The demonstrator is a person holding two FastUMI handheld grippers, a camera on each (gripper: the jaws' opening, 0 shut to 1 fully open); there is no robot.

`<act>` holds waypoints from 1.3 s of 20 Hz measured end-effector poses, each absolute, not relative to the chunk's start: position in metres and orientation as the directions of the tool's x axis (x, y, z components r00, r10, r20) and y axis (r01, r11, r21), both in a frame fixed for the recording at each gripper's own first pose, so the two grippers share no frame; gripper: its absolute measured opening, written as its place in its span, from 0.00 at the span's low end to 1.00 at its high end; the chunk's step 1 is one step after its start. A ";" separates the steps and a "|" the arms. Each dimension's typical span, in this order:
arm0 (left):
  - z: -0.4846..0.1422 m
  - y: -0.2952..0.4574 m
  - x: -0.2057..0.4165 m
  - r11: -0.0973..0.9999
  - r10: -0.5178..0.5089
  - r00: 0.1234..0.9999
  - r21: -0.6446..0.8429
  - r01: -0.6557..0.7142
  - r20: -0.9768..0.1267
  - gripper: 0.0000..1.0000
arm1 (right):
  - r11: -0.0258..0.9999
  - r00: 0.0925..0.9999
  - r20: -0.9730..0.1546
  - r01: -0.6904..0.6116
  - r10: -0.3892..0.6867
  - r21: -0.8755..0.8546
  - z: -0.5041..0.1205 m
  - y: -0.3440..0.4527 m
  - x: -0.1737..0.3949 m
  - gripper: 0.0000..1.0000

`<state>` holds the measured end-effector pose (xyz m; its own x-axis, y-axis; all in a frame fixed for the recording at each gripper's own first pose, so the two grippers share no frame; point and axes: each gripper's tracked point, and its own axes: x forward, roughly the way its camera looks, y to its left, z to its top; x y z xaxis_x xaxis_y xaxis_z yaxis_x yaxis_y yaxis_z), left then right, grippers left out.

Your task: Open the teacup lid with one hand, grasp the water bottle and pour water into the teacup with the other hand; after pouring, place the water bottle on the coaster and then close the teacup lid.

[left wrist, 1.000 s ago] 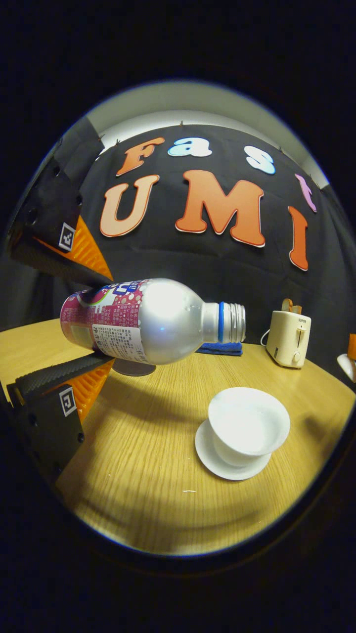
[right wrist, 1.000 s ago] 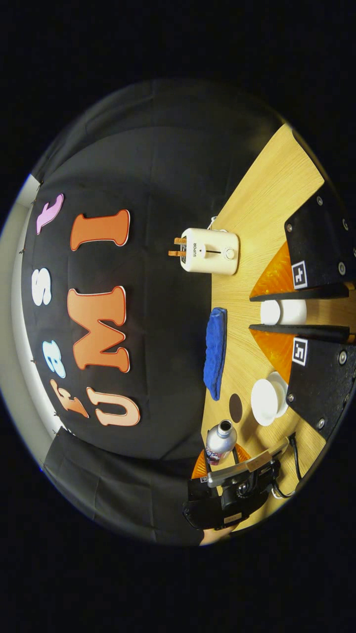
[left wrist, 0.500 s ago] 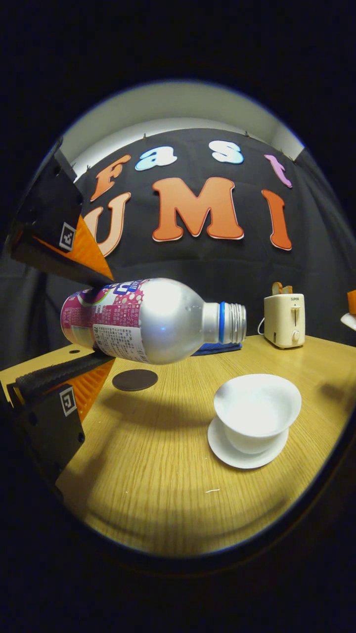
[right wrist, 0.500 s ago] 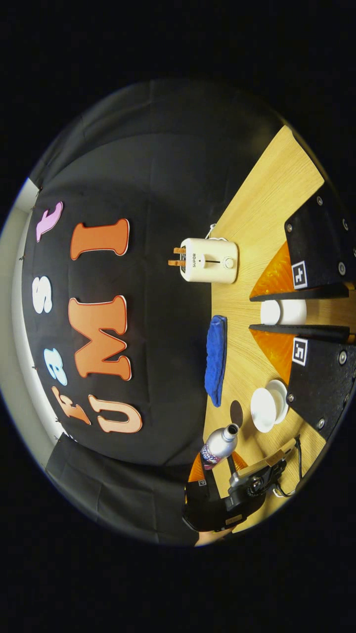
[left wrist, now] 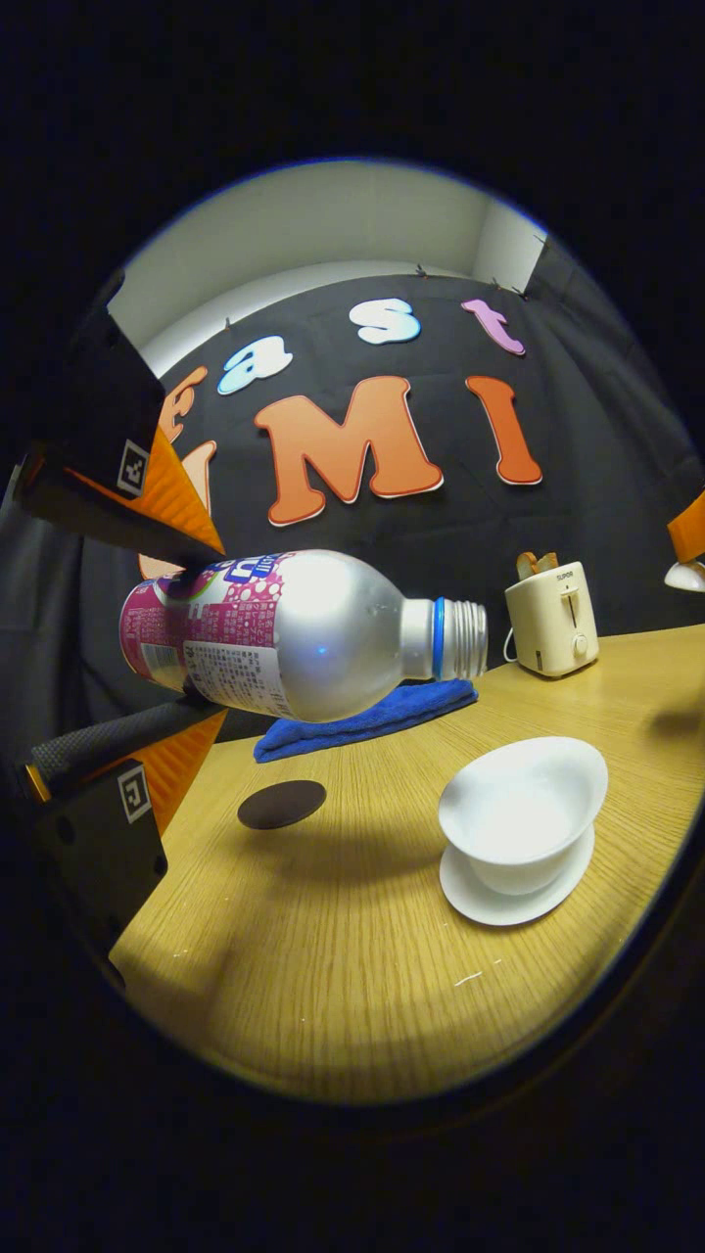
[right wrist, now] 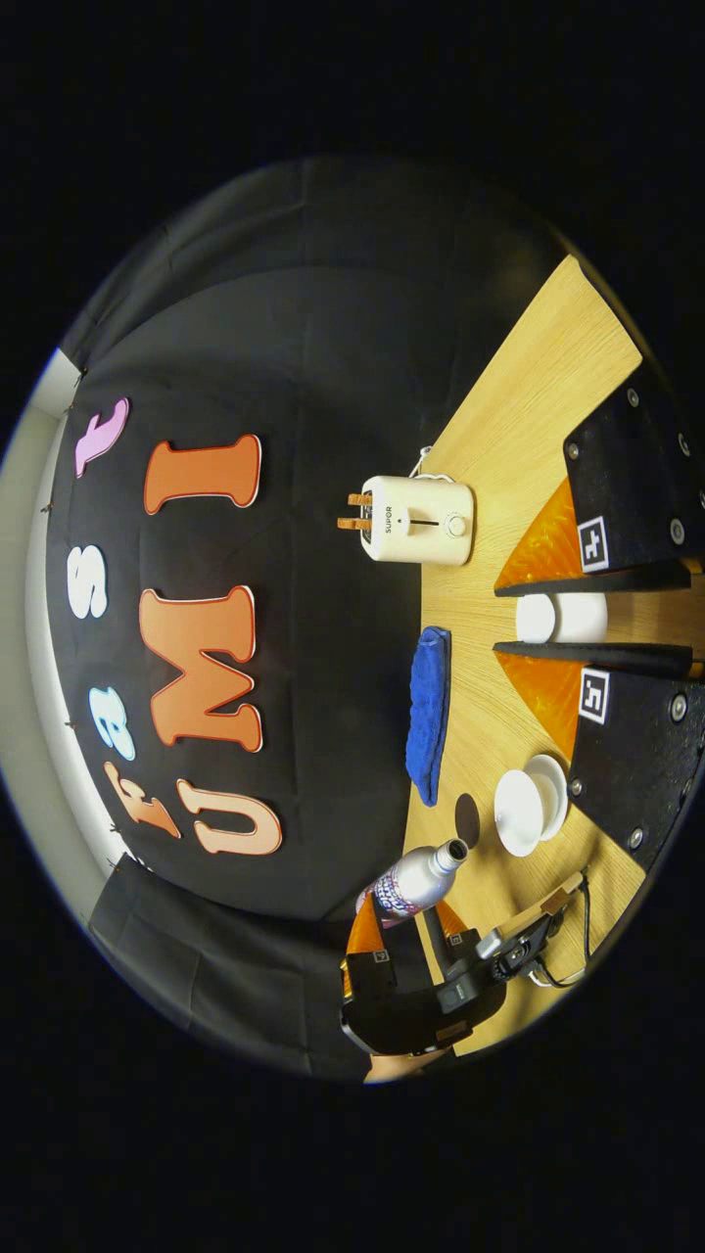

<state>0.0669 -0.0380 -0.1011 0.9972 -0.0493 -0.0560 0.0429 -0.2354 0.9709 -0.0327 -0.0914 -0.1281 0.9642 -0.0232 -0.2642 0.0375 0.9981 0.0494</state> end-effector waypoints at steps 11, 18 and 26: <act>-0.071 -0.045 0.074 -0.326 -0.077 0.997 0.945 -0.022 -0.004 0.82 | 1.000 0.968 -0.250 -0.013 0.018 0.020 -0.118 -0.087 -0.034 0.22; -0.055 -0.046 0.079 -0.378 -0.091 0.995 0.923 -0.072 0.040 0.84 | 0.999 0.967 -0.251 -0.038 0.035 -0.007 -0.118 -0.081 -0.036 0.22; -0.036 -0.043 0.080 -0.424 -0.110 0.991 0.897 -0.121 0.081 0.86 | 0.999 0.968 -0.248 -0.048 0.042 -0.016 -0.115 -0.078 -0.037 0.22</act>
